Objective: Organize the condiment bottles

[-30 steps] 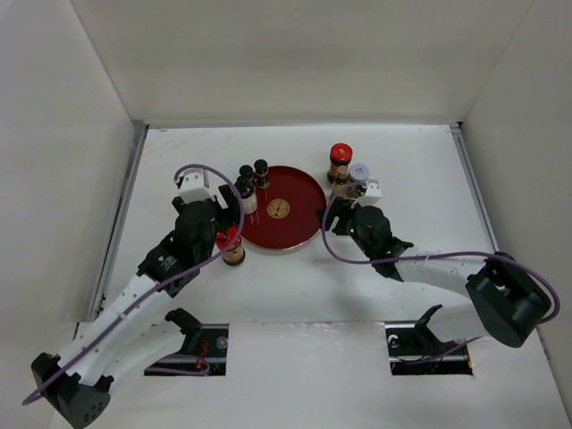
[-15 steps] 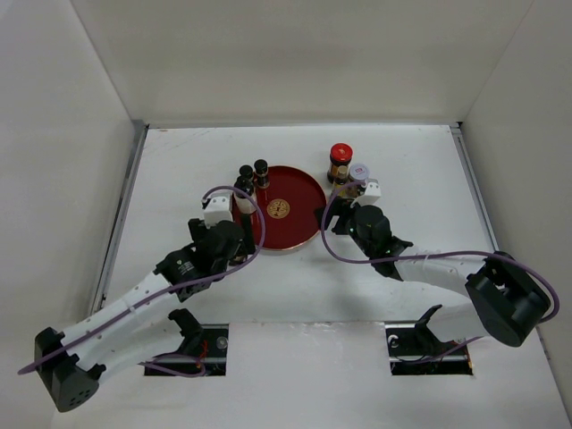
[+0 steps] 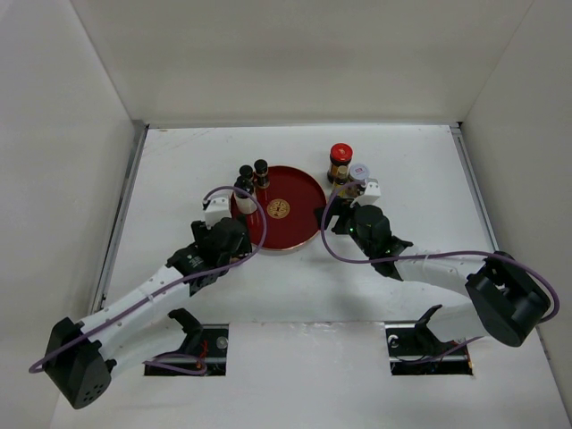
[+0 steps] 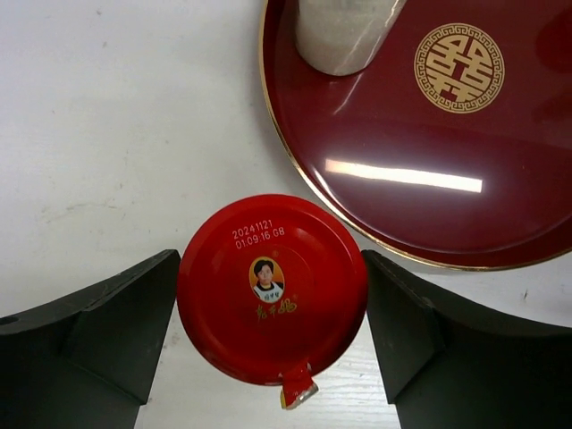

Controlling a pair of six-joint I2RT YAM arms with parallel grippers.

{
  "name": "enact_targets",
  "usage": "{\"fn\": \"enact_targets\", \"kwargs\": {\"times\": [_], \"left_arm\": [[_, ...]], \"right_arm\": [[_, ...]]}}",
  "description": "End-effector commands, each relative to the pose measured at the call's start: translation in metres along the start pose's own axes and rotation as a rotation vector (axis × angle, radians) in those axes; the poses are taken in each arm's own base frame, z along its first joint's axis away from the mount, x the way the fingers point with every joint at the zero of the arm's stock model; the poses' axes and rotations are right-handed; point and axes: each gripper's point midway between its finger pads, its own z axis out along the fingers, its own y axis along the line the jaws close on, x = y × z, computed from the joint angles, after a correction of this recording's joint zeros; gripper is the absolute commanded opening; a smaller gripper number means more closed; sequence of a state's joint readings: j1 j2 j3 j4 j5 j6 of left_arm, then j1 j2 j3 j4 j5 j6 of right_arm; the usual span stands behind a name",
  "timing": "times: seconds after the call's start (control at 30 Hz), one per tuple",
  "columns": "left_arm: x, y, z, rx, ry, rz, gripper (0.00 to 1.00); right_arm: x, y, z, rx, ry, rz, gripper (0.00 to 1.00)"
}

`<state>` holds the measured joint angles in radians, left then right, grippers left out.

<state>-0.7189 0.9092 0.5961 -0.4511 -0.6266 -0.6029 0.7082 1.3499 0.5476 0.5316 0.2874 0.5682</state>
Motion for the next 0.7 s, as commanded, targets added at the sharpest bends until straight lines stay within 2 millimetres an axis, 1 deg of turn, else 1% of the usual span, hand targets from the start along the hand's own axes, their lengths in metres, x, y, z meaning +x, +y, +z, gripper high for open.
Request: {"fn": "enact_targets", "kwargs": {"times": [0.0, 0.03, 0.1, 0.17, 0.23, 0.3, 0.37, 0.5, 0.57, 0.67], "left_arm": [[-0.007, -0.010, 0.006, 0.043, -0.030, -0.032, 0.75], [-0.007, -0.010, 0.006, 0.042, -0.028, -0.032, 0.70], [-0.009, -0.010, 0.005, 0.043, -0.035, -0.035, 0.56], [-0.018, -0.011, 0.001, 0.053, -0.053, -0.042, 0.45], [-0.032, -0.012, -0.007, 0.058, -0.075, -0.035, 0.38], [-0.051, -0.011, -0.017, 0.061, -0.109, -0.040, 0.35], [-0.073, -0.015, -0.028, 0.077, -0.151, -0.058, 0.33], [-0.108, -0.028, -0.043, 0.124, -0.213, -0.079, 0.32], [-0.122, -0.038, -0.045, 0.143, -0.234, -0.075, 0.32], [-0.133, -0.052, -0.038, 0.158, -0.256, -0.054, 0.32]], "right_arm": [[-0.022, 0.023, 0.004, -0.060, -0.061, 0.012, 0.86], [-0.022, 0.024, 0.004, -0.062, -0.061, 0.010, 0.86], [-0.021, 0.023, 0.004, -0.062, -0.061, 0.010, 0.86], [-0.021, 0.024, 0.004, -0.065, -0.060, 0.008, 0.86], [-0.021, 0.024, 0.004, -0.065, -0.060, 0.007, 0.87], [-0.021, 0.025, 0.004, -0.066, -0.061, 0.007, 0.87], [-0.021, 0.025, 0.004, -0.066, -0.061, 0.007, 0.87], [-0.021, 0.025, 0.004, -0.066, -0.061, 0.007, 0.87], [-0.020, 0.024, 0.004, -0.065, -0.060, 0.007, 0.87], [-0.023, 0.026, 0.002, -0.070, -0.065, 0.009, 0.87]]}}
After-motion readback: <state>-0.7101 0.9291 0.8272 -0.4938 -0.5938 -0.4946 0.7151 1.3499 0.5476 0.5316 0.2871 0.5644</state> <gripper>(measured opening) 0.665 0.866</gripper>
